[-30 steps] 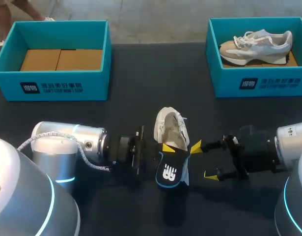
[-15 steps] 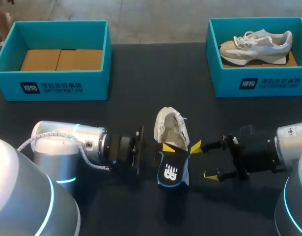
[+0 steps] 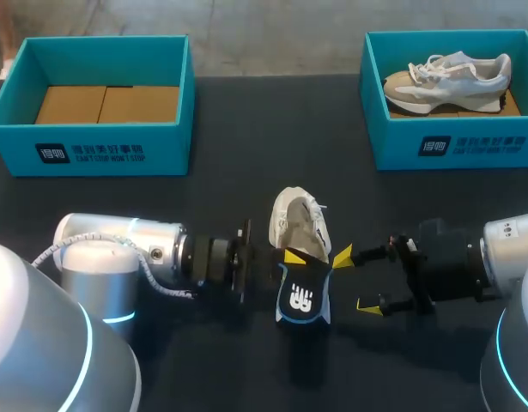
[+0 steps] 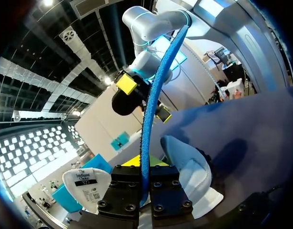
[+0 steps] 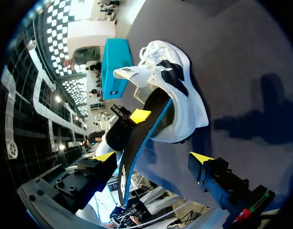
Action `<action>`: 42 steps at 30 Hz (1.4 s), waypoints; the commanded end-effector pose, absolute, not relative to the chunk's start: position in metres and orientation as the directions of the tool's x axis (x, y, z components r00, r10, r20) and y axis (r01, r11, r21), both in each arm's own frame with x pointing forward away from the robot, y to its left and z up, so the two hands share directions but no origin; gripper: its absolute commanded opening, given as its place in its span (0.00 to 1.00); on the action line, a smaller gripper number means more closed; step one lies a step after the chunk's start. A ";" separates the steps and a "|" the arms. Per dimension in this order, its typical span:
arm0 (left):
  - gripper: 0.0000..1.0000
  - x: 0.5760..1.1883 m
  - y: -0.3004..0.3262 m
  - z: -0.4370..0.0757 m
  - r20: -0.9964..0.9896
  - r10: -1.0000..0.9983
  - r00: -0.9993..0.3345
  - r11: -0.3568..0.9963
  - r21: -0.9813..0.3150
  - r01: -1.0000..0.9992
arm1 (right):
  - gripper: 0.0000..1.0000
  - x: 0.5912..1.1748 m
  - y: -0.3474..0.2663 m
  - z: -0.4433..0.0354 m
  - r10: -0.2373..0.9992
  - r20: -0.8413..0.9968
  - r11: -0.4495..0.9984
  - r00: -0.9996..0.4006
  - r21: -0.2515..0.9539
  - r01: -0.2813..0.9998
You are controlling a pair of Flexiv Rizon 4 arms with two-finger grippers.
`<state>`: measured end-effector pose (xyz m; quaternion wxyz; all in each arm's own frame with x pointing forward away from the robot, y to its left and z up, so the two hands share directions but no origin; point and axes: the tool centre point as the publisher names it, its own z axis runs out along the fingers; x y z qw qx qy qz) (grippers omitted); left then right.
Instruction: Take the shoe out of the shoebox, open the shoe tongue, remove and reinsert the insole, then place the shoe into the shoebox
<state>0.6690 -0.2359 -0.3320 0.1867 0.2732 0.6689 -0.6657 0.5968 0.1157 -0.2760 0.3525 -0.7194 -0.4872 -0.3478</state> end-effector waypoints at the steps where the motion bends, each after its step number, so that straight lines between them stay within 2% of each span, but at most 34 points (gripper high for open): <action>1: 0.00 0.671 -0.239 -0.335 -0.611 0.119 -0.782 -0.031 -0.790 0.613 | 1.00 0.595 0.116 -0.275 0.457 0.843 -0.279 0.284 -0.167 0.946; 42: 0.00 0.681 -0.238 -0.345 -0.603 0.137 -0.786 0.024 -0.791 0.611 | 1.00 0.595 0.116 -0.275 0.457 0.843 -0.279 0.284 -0.167 0.946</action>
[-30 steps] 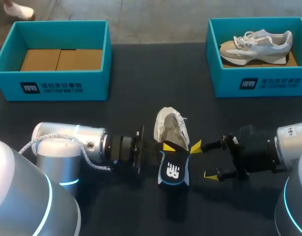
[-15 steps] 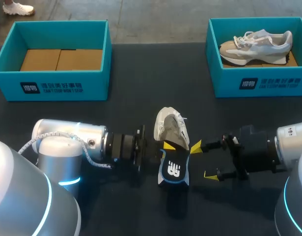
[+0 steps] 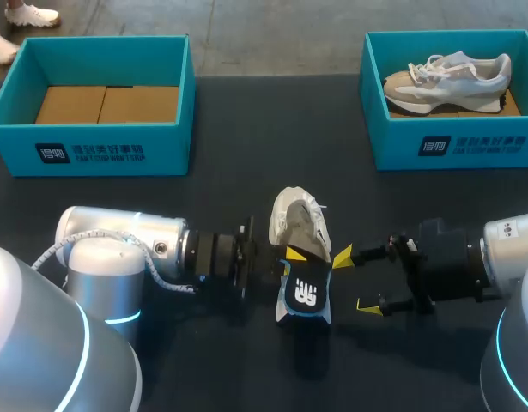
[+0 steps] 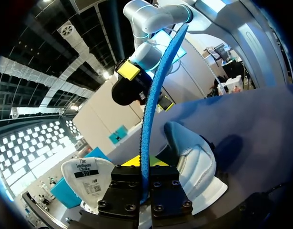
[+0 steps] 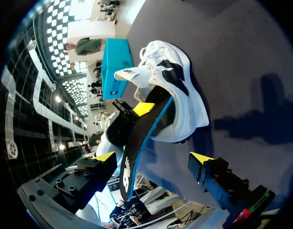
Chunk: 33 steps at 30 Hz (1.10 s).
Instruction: Take the shoe out of the shoebox, open the shoe tongue, remove and reinsert the insole, then place the shoe into the shoebox
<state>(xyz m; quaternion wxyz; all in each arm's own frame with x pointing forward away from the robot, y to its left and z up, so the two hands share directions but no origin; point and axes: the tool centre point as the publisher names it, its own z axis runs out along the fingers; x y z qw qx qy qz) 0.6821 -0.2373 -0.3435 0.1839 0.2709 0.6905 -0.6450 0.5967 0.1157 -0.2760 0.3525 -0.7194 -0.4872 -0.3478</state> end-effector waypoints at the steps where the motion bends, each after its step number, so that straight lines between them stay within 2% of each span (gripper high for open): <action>1: 0.00 0.681 -0.237 -0.345 -0.603 0.137 -0.786 0.023 -0.792 0.611 | 1.00 0.595 0.116 -0.275 0.457 0.843 -0.279 0.284 -0.167 0.946; 9: 0.00 0.678 -0.238 -0.341 -0.605 0.137 -0.784 0.012 -0.791 0.612 | 1.00 0.595 0.116 -0.275 0.457 0.843 -0.279 0.284 -0.167 0.946; 11: 0.07 0.677 -0.238 -0.340 -0.606 0.139 -0.784 0.010 -0.790 0.613 | 1.00 0.595 0.116 -0.275 0.457 0.843 -0.279 0.284 -0.167 0.946; 14: 0.09 0.676 -0.238 -0.338 -0.607 0.137 -0.783 0.008 -0.789 0.614 | 1.00 0.595 0.116 -0.275 0.457 0.843 -0.279 0.284 -0.167 0.946; 17: 0.15 0.675 -0.238 -0.336 -0.610 0.137 -0.780 0.006 -0.787 0.616 | 1.00 0.595 0.116 -0.275 0.457 0.843 -0.279 0.284 -0.167 0.946; 28: 0.24 0.672 -0.235 -0.330 -0.617 0.143 -0.774 0.028 -0.779 0.626 | 1.00 0.595 0.116 -0.275 0.457 0.843 -0.279 0.284 -0.167 0.946; 31: 0.31 0.670 -0.232 -0.326 -0.626 0.145 -0.766 0.044 -0.769 0.638 | 1.00 0.595 0.116 -0.275 0.457 0.843 -0.279 0.284 -0.167 0.946; 33: 0.29 0.670 -0.230 -0.324 -0.635 0.144 -0.759 0.054 -0.760 0.647 | 1.00 0.595 0.116 -0.275 0.457 0.843 -0.279 0.284 -0.167 0.946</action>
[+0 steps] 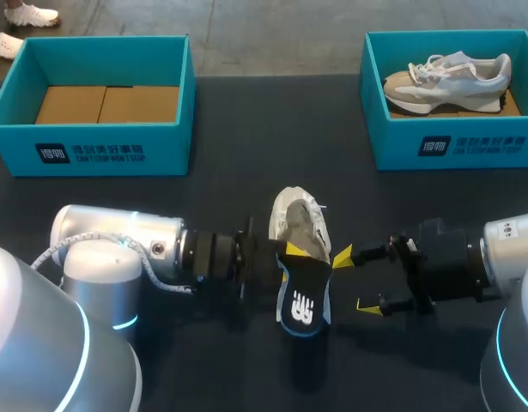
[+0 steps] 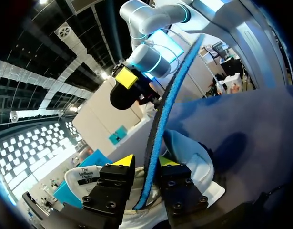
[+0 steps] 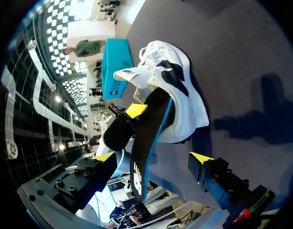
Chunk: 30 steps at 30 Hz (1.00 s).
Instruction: Take the shoe out of the shoebox, open the shoe tongue, remove and reinsert the insole, then place the shoe into the shoebox
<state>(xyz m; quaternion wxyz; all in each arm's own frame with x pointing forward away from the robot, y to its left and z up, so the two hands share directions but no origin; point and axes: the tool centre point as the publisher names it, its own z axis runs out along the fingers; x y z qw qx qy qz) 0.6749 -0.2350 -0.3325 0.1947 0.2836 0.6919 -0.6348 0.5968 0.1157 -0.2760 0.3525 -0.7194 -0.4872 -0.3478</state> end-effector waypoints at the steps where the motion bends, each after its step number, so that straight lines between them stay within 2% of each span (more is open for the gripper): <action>1: 0.28 0.669 -0.230 -0.322 -0.636 0.144 -0.758 0.057 -0.759 0.648 | 1.00 0.595 0.116 -0.275 0.457 0.843 -0.279 0.284 -0.167 0.946; 3: 0.24 0.666 -0.229 -0.320 -0.642 0.147 -0.753 0.061 -0.754 0.655 | 1.00 0.595 0.116 -0.275 0.457 0.843 -0.279 0.284 -0.167 0.946; 13: 0.27 0.659 -0.229 -0.318 -0.645 0.154 -0.749 0.077 -0.748 0.660 | 1.00 0.595 0.116 -0.275 0.457 0.843 -0.279 0.284 -0.167 0.946; 19: 0.23 0.657 -0.230 -0.316 -0.645 0.168 -0.745 0.091 -0.743 0.663 | 1.00 0.595 0.116 -0.275 0.457 0.843 -0.279 0.284 -0.167 0.946; 30: 0.24 0.656 -0.232 -0.310 -0.653 0.202 -0.730 0.120 -0.723 0.680 | 1.00 0.595 0.116 -0.275 0.457 0.843 -0.279 0.284 -0.167 0.946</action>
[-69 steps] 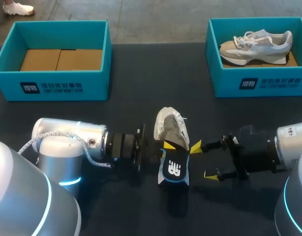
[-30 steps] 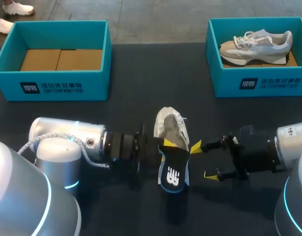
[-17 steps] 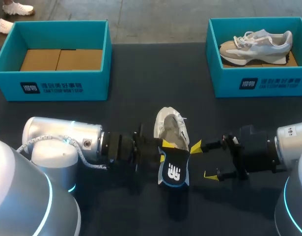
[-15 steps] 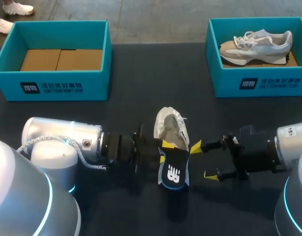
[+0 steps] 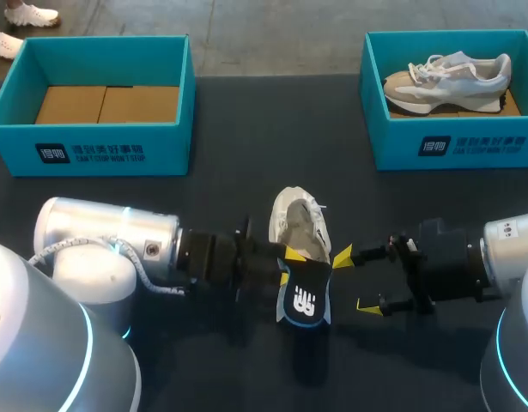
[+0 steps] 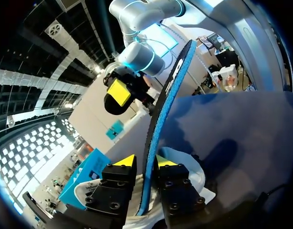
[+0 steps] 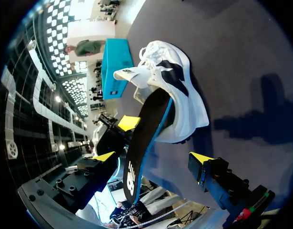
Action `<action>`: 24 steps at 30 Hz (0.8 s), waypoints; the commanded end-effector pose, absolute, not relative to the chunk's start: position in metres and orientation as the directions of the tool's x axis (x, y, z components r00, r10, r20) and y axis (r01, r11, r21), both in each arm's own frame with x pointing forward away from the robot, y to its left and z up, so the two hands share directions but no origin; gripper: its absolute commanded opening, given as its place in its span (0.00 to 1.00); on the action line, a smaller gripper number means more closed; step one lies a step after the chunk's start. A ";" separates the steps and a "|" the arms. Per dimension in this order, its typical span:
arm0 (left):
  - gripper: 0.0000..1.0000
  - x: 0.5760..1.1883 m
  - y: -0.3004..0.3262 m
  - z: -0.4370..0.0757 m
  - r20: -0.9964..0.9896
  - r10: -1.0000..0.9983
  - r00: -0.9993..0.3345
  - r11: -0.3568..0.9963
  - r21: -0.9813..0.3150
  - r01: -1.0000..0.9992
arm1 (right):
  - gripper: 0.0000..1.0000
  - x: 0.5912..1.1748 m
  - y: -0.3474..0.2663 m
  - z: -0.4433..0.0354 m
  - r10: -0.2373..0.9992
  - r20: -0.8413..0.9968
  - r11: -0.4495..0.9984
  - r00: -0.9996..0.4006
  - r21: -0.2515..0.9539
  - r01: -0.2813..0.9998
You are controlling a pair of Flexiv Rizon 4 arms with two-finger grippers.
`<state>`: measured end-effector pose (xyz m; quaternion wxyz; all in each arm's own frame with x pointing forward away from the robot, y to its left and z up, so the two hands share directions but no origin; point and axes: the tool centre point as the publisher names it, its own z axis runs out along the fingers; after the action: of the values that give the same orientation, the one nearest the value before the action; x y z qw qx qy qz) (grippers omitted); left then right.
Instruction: Take the shoe out of the shoebox, open the shoe tongue, remove and reinsert the insole, then place the shoe into the shoebox
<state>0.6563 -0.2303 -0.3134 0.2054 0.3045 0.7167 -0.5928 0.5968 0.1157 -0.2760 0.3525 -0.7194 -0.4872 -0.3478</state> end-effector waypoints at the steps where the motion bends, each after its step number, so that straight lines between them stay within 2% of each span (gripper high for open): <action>1: 0.24 0.656 -0.232 -0.310 -0.653 0.203 -0.730 0.121 -0.723 0.680 | 1.00 0.595 0.116 -0.275 0.457 0.843 -0.279 0.284 -0.167 0.946; 5: 0.23 0.655 -0.234 -0.311 -0.648 0.206 -0.734 0.121 -0.727 0.676 | 1.00 0.595 0.116 -0.275 0.457 0.843 -0.279 0.284 -0.167 0.946; 7: 0.20 0.654 -0.235 -0.312 -0.643 0.209 -0.737 0.119 -0.731 0.672 | 1.00 0.595 0.116 -0.275 0.457 0.843 -0.279 0.284 -0.167 0.946; 11: 0.04 0.652 -0.235 -0.313 -0.636 0.215 -0.741 0.118 -0.736 0.667 | 1.00 0.595 0.116 -0.275 0.457 0.843 -0.279 0.284 -0.167 0.946; 14: 0.04 0.651 -0.234 -0.315 -0.630 0.222 -0.744 0.119 -0.740 0.662 | 1.00 0.595 0.116 -0.275 0.457 0.843 -0.279 0.284 -0.167 0.946; 15: 0.00 0.651 -0.234 -0.315 -0.629 0.222 -0.745 0.120 -0.741 0.661 | 1.00 0.595 0.116 -0.275 0.457 0.843 -0.279 0.284 -0.167 0.946; 24: 0.00 0.650 -0.235 -0.317 -0.638 0.223 -0.737 0.075 -0.742 0.666 | 1.00 0.595 0.116 -0.275 0.457 0.843 -0.279 0.284 -0.167 0.946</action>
<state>0.6477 -0.2341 -0.3144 0.1841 0.3114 0.7128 -0.6009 0.5967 0.1157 -0.2760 0.3525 -0.7194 -0.4872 -0.3478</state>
